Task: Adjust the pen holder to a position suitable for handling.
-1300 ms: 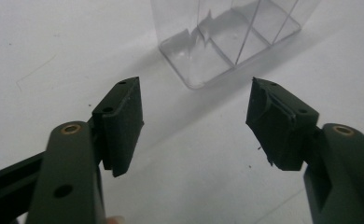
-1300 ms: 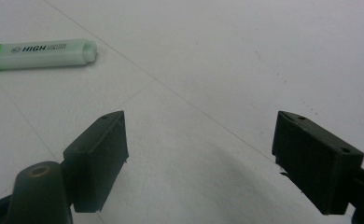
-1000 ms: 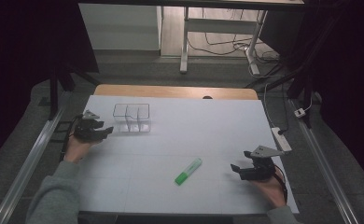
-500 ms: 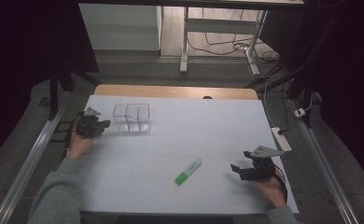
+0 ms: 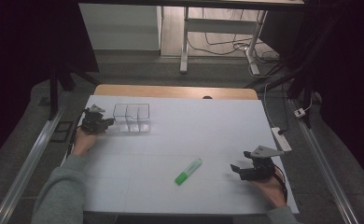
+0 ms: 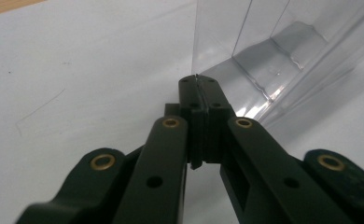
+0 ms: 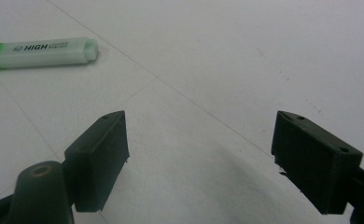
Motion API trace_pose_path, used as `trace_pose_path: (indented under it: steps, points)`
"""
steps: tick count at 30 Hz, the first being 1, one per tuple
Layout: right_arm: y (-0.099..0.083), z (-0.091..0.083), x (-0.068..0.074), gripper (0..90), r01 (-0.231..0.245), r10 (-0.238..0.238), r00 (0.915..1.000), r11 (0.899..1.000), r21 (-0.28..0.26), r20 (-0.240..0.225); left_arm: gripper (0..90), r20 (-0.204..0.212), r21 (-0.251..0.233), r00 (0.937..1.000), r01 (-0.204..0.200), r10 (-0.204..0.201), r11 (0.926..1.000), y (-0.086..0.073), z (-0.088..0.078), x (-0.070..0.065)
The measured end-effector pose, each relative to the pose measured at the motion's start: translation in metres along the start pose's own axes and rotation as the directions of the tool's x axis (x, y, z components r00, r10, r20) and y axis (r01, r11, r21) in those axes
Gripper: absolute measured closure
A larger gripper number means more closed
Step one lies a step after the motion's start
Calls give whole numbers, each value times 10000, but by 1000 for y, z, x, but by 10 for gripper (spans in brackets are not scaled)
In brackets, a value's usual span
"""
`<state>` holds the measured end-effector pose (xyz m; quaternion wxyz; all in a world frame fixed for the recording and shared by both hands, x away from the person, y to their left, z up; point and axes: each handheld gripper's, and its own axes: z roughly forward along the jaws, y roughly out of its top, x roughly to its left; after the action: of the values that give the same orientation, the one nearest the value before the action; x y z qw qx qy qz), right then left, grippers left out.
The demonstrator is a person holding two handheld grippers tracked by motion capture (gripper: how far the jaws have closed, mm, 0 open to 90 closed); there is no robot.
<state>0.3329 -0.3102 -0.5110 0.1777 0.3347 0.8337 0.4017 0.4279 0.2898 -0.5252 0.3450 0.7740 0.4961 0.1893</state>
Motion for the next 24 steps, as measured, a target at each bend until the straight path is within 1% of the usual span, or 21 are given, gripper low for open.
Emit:
trace_pose_path:
  steps: [8,10,11,13,18,23,24]
  points:
    - [0,0,0,191,-14,14,10000,10000,-9,-24,888,162,-23,9999,-2,2,10000,4,3,-2]
    - [0,0,0,192,7,-7,10000,10000,29,15,888,206,20,9998,-81,81,10000,4,5,-3]
    - [0,1,0,192,4,-4,10000,10000,11,-72,888,27,78,9998,-192,192,9998,5,7,-4]
    - [0,1,0,193,3,-3,10000,10000,13,-66,889,-18,89,9997,-236,236,9997,5,7,-5]
    - [0,1,0,194,-2,2,10000,10000,29,-17,888,23,84,9998,-186,186,9998,6,8,-5]
    - [0,1,0,194,-3,3,10000,10000,43,-37,888,84,86,9995,-296,295,9995,7,9,-8]
    - [0,1,0,194,-3,3,10000,10000,48,-40,888,101,79,9996,-268,267,9996,8,9,-9]
